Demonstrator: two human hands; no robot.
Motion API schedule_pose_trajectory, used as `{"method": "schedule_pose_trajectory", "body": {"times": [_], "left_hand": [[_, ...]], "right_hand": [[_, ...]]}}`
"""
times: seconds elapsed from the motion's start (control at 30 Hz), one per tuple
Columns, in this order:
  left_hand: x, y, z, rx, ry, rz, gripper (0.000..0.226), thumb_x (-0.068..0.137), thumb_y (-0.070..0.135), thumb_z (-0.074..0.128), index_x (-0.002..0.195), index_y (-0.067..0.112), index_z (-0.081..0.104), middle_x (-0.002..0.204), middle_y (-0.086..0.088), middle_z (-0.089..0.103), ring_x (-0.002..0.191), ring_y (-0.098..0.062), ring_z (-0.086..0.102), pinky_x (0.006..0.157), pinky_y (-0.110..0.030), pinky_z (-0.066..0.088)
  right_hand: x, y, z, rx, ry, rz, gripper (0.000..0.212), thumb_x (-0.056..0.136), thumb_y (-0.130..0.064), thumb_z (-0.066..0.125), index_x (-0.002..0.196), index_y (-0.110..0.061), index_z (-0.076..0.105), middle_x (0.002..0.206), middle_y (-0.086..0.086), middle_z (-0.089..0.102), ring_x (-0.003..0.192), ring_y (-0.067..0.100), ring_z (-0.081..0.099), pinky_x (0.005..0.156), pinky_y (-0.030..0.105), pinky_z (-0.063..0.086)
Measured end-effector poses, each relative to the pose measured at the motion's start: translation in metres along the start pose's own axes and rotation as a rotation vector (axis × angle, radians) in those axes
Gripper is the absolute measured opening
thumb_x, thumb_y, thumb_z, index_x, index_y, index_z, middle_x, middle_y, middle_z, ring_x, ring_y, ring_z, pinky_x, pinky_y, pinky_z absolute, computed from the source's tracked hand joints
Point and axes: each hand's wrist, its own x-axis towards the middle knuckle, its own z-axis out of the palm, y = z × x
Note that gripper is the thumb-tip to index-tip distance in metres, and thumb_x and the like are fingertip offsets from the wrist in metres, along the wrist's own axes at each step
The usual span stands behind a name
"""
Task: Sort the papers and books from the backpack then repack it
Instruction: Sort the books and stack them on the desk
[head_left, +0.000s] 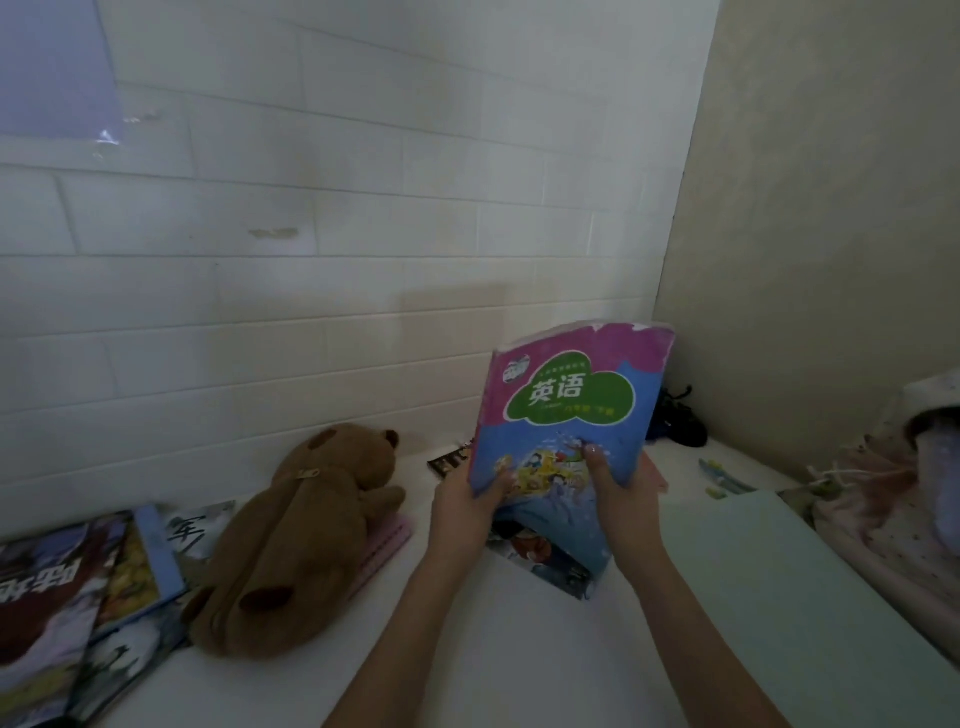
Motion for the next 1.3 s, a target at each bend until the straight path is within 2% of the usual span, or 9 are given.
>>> {"method": "schedule_pose_trajectory", "body": {"times": [0.1, 0.17, 0.33, 0.4, 0.47, 0.57, 0.77, 1.13, 1.3], "left_hand": [[0.000, 0.007, -0.004, 0.029, 0.113, 0.029, 0.021, 0.080, 0.027, 0.073, 0.095, 0.030, 0.060, 0.091, 0.011, 0.069, 0.081, -0.006, 0.067, 0.073, -0.032, 0.057], [-0.001, 0.015, -0.009, 0.035, 0.199, 0.042, 0.028, 0.079, 0.035, 0.073, 0.100, 0.026, 0.056, 0.091, 0.013, 0.067, 0.079, -0.005, 0.065, 0.069, -0.030, 0.055], [-0.017, 0.014, -0.023, 0.202, 0.197, -0.090, 0.025, 0.086, 0.032, 0.064, 0.096, 0.013, 0.052, 0.096, -0.008, 0.067, 0.076, -0.016, 0.063, 0.063, -0.031, 0.049], [-0.027, 0.007, -0.028, 0.500, 0.147, -0.086, 0.029, 0.087, 0.034, 0.062, 0.102, 0.011, 0.052, 0.102, -0.008, 0.066, 0.087, -0.023, 0.063, 0.065, -0.030, 0.043], [-0.036, -0.004, -0.029, 0.843, 0.027, -0.043, 0.043, 0.089, 0.030, 0.057, 0.124, 0.009, 0.045, 0.128, -0.015, 0.054, 0.117, -0.030, 0.052, 0.085, -0.035, 0.044], [-0.048, -0.017, -0.027, 1.080, -0.327, -0.016, 0.063, 0.098, 0.038, 0.036, 0.150, 0.011, 0.010, 0.159, -0.009, 0.008, 0.147, -0.022, 0.006, 0.116, -0.044, 0.012], [-0.050, -0.022, -0.024, 1.213, -0.482, -0.069, 0.060, 0.100, 0.044, 0.016, 0.151, 0.015, 0.001, 0.160, -0.005, -0.002, 0.147, -0.022, -0.006, 0.117, -0.049, 0.001], [-0.054, -0.019, -0.026, 1.153, -0.483, -0.078, 0.061, 0.100, 0.045, 0.018, 0.151, 0.015, 0.003, 0.160, -0.006, 0.000, 0.147, -0.023, -0.004, 0.119, -0.044, 0.002], [-0.057, -0.020, -0.030, 1.090, -0.439, -0.052, 0.061, 0.099, 0.046, 0.023, 0.151, 0.014, 0.012, 0.159, -0.008, 0.006, 0.147, -0.023, 0.001, 0.119, -0.041, 0.005]], "right_hand": [[0.002, -0.010, 0.001, -0.074, -0.029, -0.093, 0.021, 0.091, -0.017, 0.060, 0.112, -0.021, 0.057, 0.098, -0.008, 0.064, 0.082, -0.014, 0.059, 0.067, -0.002, 0.043], [0.002, -0.021, -0.002, -0.128, -0.034, -0.099, 0.024, 0.088, -0.020, 0.065, 0.110, -0.021, 0.056, 0.095, -0.013, 0.061, 0.082, -0.008, 0.058, 0.064, -0.004, 0.039], [-0.006, -0.019, -0.013, -0.382, -0.125, 0.026, 0.053, 0.080, -0.031, 0.074, 0.122, -0.012, 0.048, 0.111, -0.002, 0.061, 0.099, 0.014, 0.057, 0.071, 0.023, 0.042], [-0.018, -0.003, -0.016, -0.599, -0.173, 0.112, 0.071, 0.077, -0.045, 0.073, 0.130, -0.012, 0.041, 0.118, 0.004, 0.063, 0.104, 0.025, 0.061, 0.074, 0.032, 0.046], [-0.036, 0.012, -0.017, -0.930, -0.238, 0.193, 0.077, 0.079, -0.055, 0.066, 0.135, -0.012, 0.035, 0.129, 0.011, 0.056, 0.116, 0.032, 0.054, 0.081, 0.036, 0.044], [-0.061, 0.020, -0.009, -1.185, -0.256, 0.085, 0.065, 0.093, -0.052, 0.045, 0.143, -0.014, 0.030, 0.156, 0.014, 0.020, 0.142, 0.033, 0.019, 0.110, 0.047, 0.026], [-0.071, 0.025, 0.017, -1.248, -0.667, 0.041, 0.068, 0.095, -0.061, 0.016, 0.152, -0.025, 0.006, 0.161, -0.002, 0.005, 0.148, 0.017, 0.002, 0.117, 0.055, 0.000], [-0.072, 0.029, 0.014, -1.290, -0.671, -0.054, 0.060, 0.098, -0.053, 0.016, 0.152, -0.026, 0.009, 0.160, 0.004, 0.011, 0.147, 0.020, 0.007, 0.117, 0.043, 0.007], [-0.072, 0.034, 0.013, -1.046, -0.610, -0.106, 0.047, 0.102, -0.034, 0.033, 0.145, -0.018, 0.036, 0.153, 0.011, 0.031, 0.144, 0.021, 0.024, 0.114, 0.031, 0.020]]}}
